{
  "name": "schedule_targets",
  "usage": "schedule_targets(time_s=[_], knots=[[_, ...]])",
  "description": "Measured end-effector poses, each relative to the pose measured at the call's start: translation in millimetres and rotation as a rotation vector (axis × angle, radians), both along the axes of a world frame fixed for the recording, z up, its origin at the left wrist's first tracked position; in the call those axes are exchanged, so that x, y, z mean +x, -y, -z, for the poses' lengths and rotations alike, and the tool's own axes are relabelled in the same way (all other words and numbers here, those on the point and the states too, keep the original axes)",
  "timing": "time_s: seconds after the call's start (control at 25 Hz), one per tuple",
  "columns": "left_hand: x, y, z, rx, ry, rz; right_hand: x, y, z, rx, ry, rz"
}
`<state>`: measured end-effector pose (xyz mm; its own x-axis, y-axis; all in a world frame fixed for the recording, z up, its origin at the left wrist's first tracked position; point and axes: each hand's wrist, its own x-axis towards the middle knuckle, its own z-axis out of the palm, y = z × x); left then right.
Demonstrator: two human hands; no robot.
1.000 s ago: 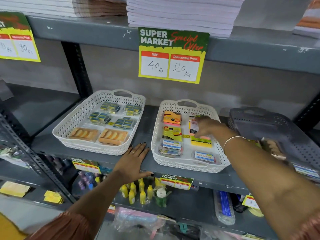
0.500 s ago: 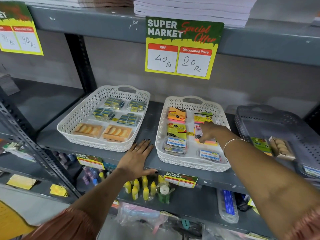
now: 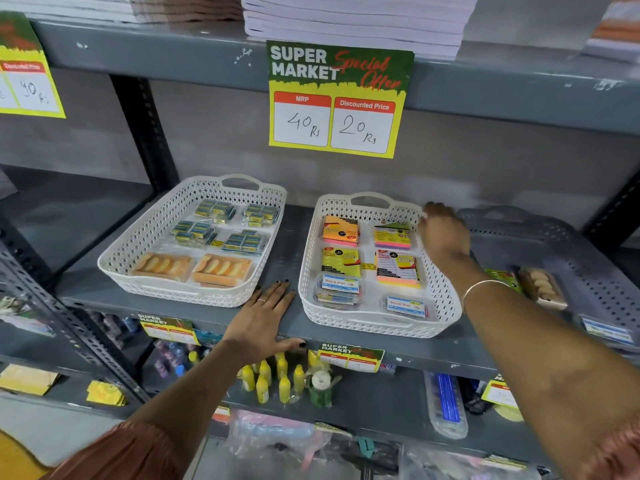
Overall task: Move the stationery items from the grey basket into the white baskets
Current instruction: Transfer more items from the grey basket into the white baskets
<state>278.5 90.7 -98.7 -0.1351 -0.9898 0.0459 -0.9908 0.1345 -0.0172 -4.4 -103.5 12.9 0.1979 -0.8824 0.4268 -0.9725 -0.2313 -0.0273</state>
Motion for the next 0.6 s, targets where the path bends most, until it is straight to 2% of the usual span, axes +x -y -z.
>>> schedule_targets(time_s=[0.12,0.24,0.32,0.44,0.6], knots=[[0,0,1,0.002,0.003,-0.004,-42,2,7,-0.041,0.139,0.235],[0,0,0,0.001,0.003,0.004,-77,3,25,0.155,0.079,0.377],[1,0,0,-0.006,0.001,0.002,-88,14,34,0.281,0.076,0.375],[0,0,0,-0.003,0.0,0.005,-100,40,33,0.408,0.062,0.261],[-1,-1,-2,0.009,-0.006,0.003,-132,50,50,0.646,-0.095,0.257]])
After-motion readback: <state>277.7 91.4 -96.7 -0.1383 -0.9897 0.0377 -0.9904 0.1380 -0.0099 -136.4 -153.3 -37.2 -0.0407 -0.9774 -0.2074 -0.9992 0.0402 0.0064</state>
